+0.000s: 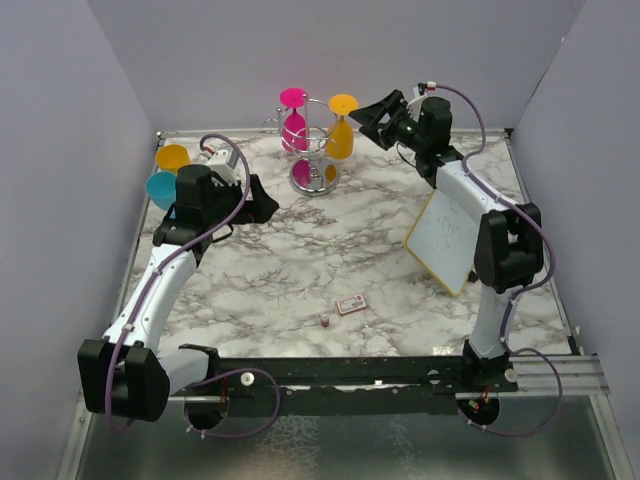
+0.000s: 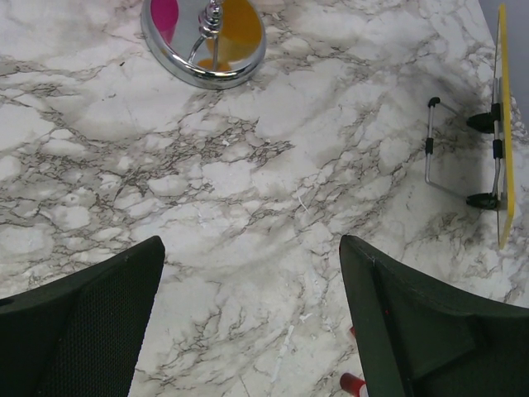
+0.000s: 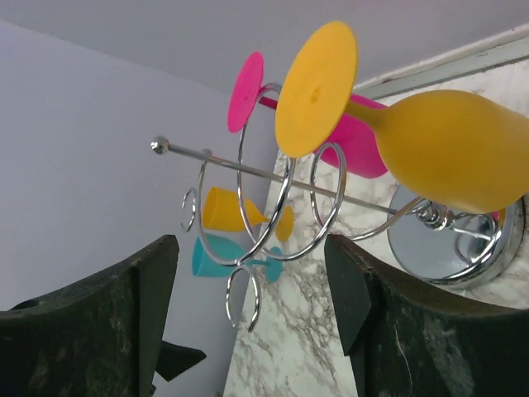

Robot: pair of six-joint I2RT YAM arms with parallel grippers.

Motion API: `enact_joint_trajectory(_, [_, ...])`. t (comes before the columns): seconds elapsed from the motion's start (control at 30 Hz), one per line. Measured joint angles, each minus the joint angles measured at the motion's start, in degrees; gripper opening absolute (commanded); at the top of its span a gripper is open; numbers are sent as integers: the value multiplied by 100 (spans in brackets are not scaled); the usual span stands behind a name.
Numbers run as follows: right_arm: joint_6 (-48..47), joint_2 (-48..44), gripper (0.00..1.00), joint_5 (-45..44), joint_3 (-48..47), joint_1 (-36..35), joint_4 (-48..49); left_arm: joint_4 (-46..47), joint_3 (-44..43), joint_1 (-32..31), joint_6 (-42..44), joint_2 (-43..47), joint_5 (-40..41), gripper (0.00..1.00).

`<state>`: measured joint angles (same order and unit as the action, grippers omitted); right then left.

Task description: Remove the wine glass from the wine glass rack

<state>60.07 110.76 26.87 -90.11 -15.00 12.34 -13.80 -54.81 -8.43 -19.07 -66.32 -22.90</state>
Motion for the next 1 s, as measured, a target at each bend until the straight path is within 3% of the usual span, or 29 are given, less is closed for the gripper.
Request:
enact_joint_trajectory(0.73, [898, 1414, 47, -402, -1394, 133, 125, -83, 0, -109, 61, -20, 20, 89])
enact_joint_trajectory(1.0, [1093, 1685, 32, -413, -1687, 153, 173, -83, 0, -111, 61, -31, 20, 89])
